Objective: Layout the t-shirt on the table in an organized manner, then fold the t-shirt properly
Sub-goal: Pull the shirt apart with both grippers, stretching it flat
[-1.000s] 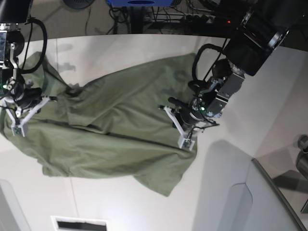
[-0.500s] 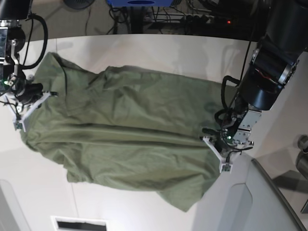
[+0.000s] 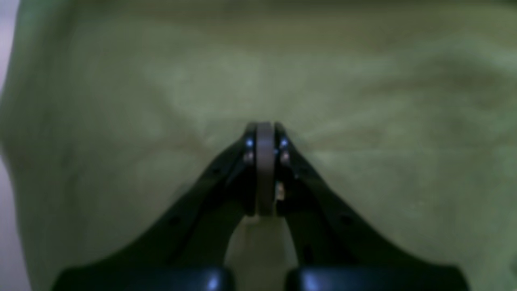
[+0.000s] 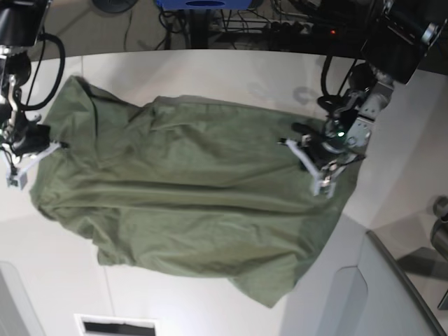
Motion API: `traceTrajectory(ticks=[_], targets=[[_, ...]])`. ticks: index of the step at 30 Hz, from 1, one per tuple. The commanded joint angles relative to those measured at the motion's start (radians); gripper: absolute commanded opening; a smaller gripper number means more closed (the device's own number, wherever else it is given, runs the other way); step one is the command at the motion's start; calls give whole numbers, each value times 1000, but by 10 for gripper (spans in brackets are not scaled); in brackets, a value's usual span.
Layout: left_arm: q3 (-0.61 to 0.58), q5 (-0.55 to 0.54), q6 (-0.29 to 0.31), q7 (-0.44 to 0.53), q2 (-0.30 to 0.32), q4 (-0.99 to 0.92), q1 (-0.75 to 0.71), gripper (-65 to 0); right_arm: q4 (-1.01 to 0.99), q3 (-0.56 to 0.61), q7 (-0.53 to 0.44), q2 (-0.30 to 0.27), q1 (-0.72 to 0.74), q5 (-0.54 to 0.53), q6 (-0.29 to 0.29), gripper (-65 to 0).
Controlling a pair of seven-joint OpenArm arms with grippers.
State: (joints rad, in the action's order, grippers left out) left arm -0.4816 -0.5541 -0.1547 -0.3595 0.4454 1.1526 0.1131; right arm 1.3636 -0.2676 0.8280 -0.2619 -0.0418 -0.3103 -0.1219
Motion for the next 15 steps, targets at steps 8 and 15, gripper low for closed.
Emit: traceTrajectory(ticks=[8, 15], targets=[[275, 7, -12, -19, 16, 137, -174, -650, -319, 253, -207, -133, 254, -13, -8, -650], [297, 7, -12, -23, 16, 234, -212, -650, -428, 380, -212, -135, 417, -14, -9, -650]])
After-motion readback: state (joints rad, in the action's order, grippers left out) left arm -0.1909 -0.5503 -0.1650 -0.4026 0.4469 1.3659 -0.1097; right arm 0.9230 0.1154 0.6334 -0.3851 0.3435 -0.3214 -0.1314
